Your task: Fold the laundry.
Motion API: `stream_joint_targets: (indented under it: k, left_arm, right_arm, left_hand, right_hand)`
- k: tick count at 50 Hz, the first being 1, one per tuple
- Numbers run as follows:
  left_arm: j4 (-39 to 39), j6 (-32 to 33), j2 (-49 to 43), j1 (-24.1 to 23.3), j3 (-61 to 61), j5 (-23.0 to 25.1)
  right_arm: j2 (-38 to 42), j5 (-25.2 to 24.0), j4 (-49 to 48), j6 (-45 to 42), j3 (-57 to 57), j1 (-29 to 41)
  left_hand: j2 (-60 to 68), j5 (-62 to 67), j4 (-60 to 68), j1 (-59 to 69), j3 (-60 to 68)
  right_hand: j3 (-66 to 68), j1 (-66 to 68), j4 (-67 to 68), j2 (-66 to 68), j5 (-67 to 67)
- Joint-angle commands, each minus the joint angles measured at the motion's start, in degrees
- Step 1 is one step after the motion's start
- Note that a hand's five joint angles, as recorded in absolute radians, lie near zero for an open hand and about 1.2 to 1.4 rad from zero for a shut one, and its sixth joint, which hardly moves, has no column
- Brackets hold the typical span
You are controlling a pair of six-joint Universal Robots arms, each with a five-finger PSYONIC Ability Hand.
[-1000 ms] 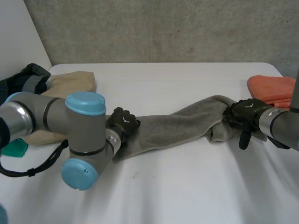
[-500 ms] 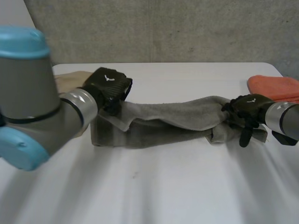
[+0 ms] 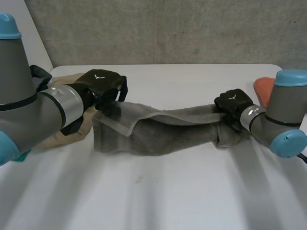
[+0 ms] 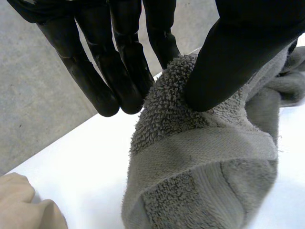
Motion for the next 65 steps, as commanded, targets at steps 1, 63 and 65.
stream_joint_targets:
  k: [1, 63, 65]
  left_arm:
    - [3.77, -0.03, -5.84, 1.2, 6.86, -0.9]
    - [18.19, 19.12, -17.89, -0.29, -7.81, -8.81]
    - [17.49, 20.71, -18.59, -0.73, -7.37, -9.87]
  right_arm:
    - [-0.61, 1.39, -2.39, 0.24, -7.34, -0.13]
    - [-8.96, -10.38, 0.68, 2.17, 15.32, 2.59]
    - [-8.87, -10.38, 0.68, 2.08, 15.32, 2.42]
  left_hand:
    - [11.48, 13.43, 11.54, 14.38, 11.98]
    - [-39.3, -37.34, -39.23, -36.39, -38.79]
    - [-39.81, -37.85, -39.75, -36.9, -39.3]
  right_hand:
    - [12.26, 15.49, 11.9, 12.68, 13.7]
    - [12.26, 15.49, 11.9, 12.68, 13.7]
    - [12.26, 15.49, 11.9, 12.68, 13.7]
